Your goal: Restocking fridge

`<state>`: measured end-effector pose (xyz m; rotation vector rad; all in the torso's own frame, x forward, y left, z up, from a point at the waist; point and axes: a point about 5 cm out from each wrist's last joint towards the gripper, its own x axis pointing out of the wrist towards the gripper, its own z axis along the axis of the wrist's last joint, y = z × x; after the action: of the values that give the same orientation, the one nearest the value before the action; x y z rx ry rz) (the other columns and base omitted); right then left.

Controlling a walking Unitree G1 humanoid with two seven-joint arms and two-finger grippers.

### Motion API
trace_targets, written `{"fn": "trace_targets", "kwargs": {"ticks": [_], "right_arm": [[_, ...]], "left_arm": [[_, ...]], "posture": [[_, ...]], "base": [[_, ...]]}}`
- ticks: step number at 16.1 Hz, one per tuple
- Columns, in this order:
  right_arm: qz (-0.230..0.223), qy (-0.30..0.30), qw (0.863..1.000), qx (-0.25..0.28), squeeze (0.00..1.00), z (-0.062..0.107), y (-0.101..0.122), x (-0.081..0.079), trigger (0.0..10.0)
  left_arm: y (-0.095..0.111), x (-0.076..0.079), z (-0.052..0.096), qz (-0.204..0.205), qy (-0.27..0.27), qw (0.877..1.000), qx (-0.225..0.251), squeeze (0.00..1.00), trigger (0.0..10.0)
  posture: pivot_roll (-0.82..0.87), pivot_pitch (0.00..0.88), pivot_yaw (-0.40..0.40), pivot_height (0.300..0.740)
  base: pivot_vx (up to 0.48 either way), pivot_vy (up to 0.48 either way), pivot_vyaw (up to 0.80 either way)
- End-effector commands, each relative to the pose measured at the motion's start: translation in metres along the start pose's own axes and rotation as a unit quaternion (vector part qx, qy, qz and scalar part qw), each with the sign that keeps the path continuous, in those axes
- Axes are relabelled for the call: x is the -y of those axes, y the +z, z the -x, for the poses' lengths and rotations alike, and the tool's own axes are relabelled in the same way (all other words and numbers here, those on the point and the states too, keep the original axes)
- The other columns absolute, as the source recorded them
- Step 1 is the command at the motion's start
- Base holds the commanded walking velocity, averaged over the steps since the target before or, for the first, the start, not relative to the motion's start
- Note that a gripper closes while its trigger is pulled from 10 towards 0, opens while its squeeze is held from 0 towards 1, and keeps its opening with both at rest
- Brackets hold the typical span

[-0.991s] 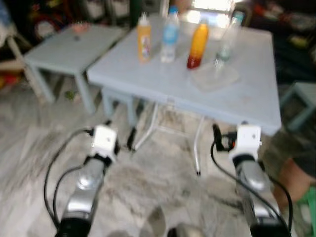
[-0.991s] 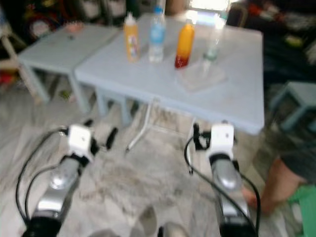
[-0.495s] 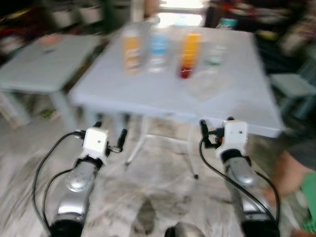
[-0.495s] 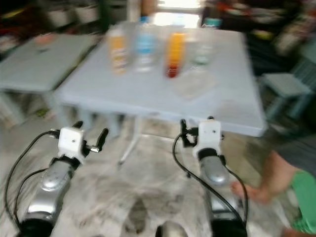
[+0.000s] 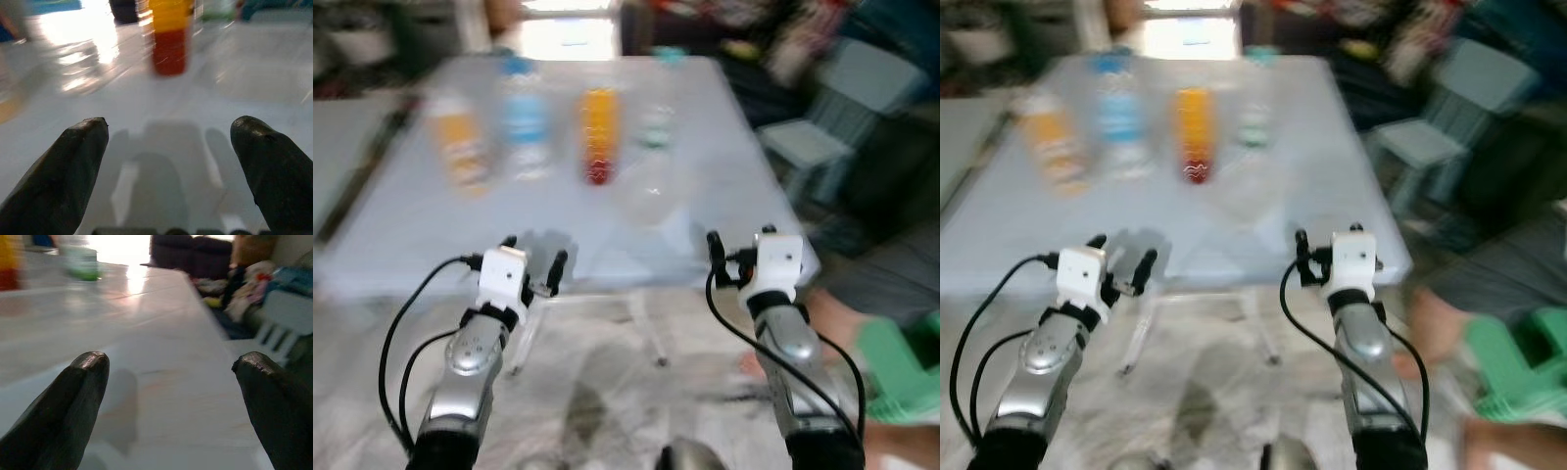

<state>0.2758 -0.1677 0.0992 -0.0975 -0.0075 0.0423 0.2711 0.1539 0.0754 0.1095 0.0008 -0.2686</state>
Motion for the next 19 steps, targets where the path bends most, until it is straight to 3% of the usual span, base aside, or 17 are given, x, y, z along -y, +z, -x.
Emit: {"fn": "trace_targets", "kwargs": {"ticks": [1, 4, 6, 8, 13, 15, 17, 19], "right_arm": [[-0.002, 0.000, 1.000, 0.017, 0.00, -0.002, 0.007, 0.001, 10.0], [0.008, 0.017, 0.999, 0.036, 0.00, -0.002, 0.016, -0.006, 10.0], [0.010, 0.048, 0.997, 0.065, 0.00, -0.007, 0.032, -0.014, 10.0], [0.002, 0.058, 0.996, 0.067, 0.00, -0.010, 0.035, -0.016, 10.0], [0.001, 0.055, 0.998, 0.031, 0.00, -0.037, 0.025, -0.002, 10.0], [-0.026, 0.058, 0.998, 0.016, 0.00, -0.052, 0.024, 0.000, 10.0], [-0.049, 0.109, 0.993, 0.014, 0.00, -0.063, 0.029, -0.013, 10.0], [-0.120, 0.202, 0.972, 0.014, 0.00, -0.064, 0.035, -0.044, 10.0]], "left_arm": [[0.000, 0.002, 0.001, -0.001, -0.004, 1.000, 0.000, 0.00, 10.0], [0.001, -0.011, 0.002, -0.022, 0.016, 1.000, -0.002, 0.00, 10.0], [0.001, -0.033, 0.004, -0.039, 0.040, 0.998, -0.011, 0.00, 10.0], [0.001, -0.042, 0.005, -0.045, 0.051, 0.998, -0.014, 0.00, 10.0], [-0.003, -0.070, 0.018, -0.073, 0.140, 0.987, -0.031, 0.00, 10.0], [-0.004, -0.078, 0.024, -0.080, 0.162, 0.983, -0.036, 0.00, 10.0], [-0.005, -0.084, 0.029, -0.085, 0.171, 0.981, -0.040, 0.00, 10.0], [-0.007, -0.085, 0.037, -0.084, 0.166, 0.981, -0.047, 0.00, 10.0]], "posture": [[-0.02, 0.028, -0.023, 0.740], [-0.01, 0.029, -0.024, 0.740], [-0.01, 0.030, -0.020, 0.740], [-0.01, 0.030, -0.018, 0.740], [0.03, 0.027, -0.013, 0.740], [0.05, 0.024, -0.017, 0.740], [0.08, 0.034, -0.015, 0.740], [0.10, 0.044, -0.008, 0.740]], "base": [[0.000, 0.000, 0.00], [0.000, 0.000, 0.00], [0.000, 0.000, 0.00], [0.000, 0.000, 0.00], [0.000, 0.000, 0.00], [0.000, 0.000, 0.00], [0.000, 0.000, 0.00], [0.000, 0.000, 0.00]]}}
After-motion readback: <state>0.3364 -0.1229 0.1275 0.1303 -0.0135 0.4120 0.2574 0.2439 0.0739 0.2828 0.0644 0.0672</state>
